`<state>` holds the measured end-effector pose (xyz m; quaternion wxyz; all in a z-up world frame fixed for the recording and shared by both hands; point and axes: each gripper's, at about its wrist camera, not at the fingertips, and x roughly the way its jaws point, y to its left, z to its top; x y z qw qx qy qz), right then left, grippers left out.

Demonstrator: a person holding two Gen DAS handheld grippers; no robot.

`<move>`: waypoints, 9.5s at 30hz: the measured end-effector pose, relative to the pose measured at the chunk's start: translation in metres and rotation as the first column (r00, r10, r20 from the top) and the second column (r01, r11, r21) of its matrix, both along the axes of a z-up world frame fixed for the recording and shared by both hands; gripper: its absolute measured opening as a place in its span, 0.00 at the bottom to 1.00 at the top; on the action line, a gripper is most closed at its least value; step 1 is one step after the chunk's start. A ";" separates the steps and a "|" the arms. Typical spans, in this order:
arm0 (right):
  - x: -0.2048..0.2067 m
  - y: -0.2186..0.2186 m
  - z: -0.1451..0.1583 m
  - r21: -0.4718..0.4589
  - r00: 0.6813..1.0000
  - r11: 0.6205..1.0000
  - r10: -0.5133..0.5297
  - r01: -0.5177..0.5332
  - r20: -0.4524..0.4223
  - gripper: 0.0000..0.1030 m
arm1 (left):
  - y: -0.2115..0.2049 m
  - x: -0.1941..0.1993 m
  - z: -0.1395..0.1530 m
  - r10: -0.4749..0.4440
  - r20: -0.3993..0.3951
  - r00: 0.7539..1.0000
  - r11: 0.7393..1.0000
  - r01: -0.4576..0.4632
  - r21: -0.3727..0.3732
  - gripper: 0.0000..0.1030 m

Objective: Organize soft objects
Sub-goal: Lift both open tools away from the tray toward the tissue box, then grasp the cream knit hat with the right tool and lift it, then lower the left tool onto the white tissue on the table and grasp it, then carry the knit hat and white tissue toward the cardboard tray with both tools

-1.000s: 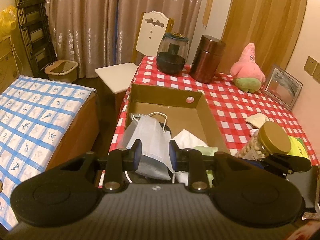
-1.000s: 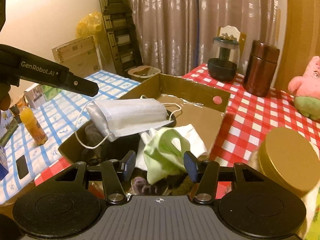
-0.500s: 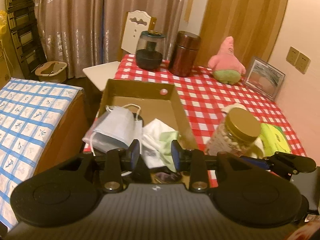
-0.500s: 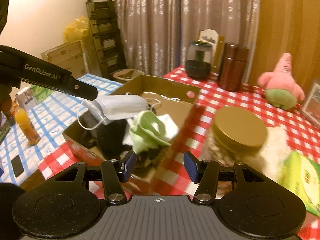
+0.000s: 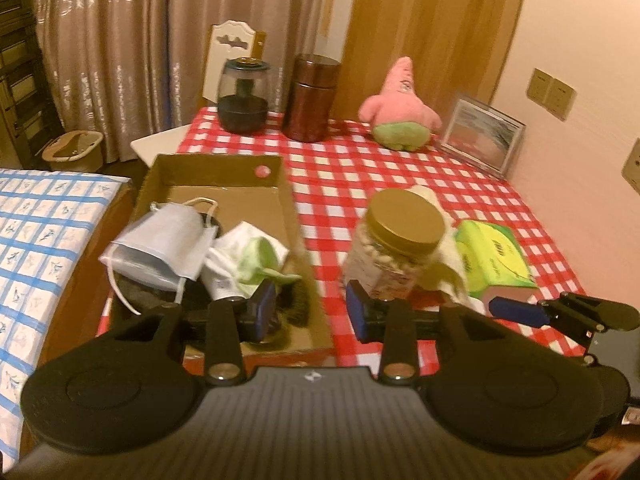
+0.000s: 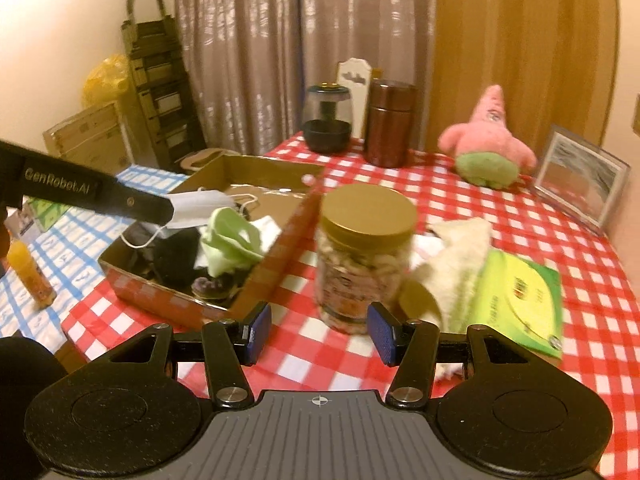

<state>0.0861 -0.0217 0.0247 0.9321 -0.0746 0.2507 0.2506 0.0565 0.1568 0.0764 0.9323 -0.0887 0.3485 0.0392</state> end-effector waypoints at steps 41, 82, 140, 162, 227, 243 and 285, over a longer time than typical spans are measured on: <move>0.060 -0.069 -0.001 -0.302 0.989 0.947 0.135 -0.110 0.062 0.55 | -0.047 0.067 0.010 -0.314 -0.026 0.949 0.939 0.315 0.136 0.75; 0.162 -0.017 -0.046 -0.607 0.947 0.747 0.319 -0.270 -0.030 0.08 | -0.007 0.216 0.001 -0.569 -0.128 0.813 0.799 0.582 0.147 0.86; 0.362 -0.161 0.007 -0.170 0.955 0.984 -0.002 -0.050 -0.296 0.82 | -0.090 0.407 -0.142 -0.717 -0.546 0.434 0.630 0.739 -0.239 0.81; 0.379 -0.171 -0.016 -0.147 0.937 0.989 -0.029 -0.024 -0.347 0.82 | -0.099 0.422 -0.159 -0.704 -0.587 0.401 0.636 0.723 -0.269 0.29; 0.223 -0.130 0.130 -0.280 0.996 0.957 0.066 -0.080 -0.058 0.23 | -0.050 0.307 0.062 -0.619 -0.244 0.747 0.769 0.640 0.010 0.23; 0.111 -0.132 0.160 -0.171 0.997 0.983 0.075 -0.069 0.032 0.23 | -0.058 0.182 0.120 -0.526 -0.089 0.846 0.841 0.533 0.095 0.23; -0.036 -0.054 0.052 0.087 0.999 0.995 -0.038 0.040 -0.025 0.23 | -0.052 -0.040 0.004 -0.038 0.026 0.999 0.996 0.036 0.085 0.23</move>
